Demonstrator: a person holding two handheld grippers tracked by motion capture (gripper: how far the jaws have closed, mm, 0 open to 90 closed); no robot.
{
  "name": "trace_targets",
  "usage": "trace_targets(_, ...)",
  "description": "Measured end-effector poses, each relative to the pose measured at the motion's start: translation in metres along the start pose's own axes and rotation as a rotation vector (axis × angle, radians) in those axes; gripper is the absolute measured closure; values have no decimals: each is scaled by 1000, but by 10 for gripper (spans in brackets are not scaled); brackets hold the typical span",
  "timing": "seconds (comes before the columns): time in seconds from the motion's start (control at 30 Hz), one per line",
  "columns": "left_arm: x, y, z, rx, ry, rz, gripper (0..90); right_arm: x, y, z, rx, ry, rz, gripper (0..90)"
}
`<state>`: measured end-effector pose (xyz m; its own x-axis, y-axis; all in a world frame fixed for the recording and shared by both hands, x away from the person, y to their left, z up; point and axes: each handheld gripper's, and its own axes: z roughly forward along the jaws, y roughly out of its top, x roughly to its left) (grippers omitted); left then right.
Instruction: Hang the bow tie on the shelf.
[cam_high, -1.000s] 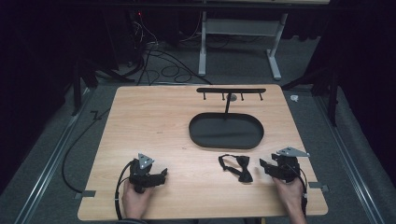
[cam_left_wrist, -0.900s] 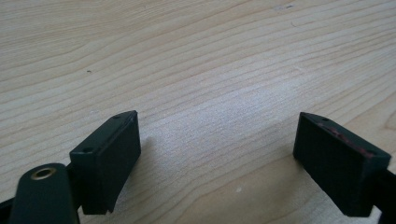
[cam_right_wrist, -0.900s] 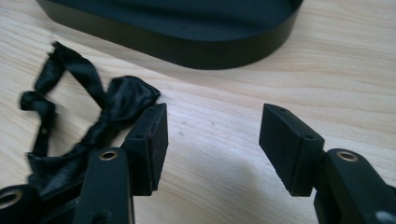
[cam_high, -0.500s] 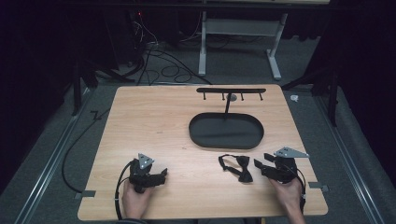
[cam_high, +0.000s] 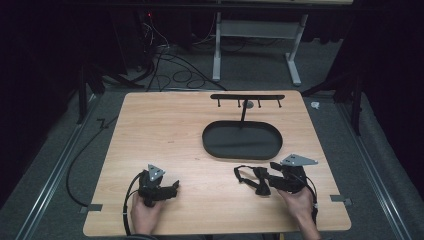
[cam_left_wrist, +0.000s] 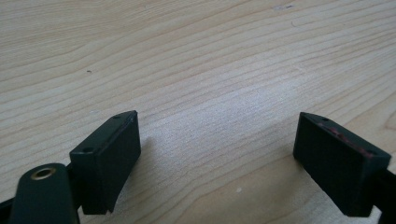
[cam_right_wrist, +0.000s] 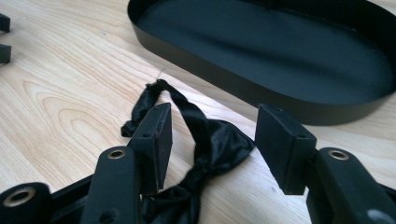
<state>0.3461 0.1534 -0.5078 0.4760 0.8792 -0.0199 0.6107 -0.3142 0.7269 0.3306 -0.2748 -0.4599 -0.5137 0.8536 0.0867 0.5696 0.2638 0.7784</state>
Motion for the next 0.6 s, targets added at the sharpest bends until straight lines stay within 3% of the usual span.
trace_targets(0.6, 0, 0, 0, 0, 0, 0, 153, 18, 19, 26, 21, 48, -37, 537)
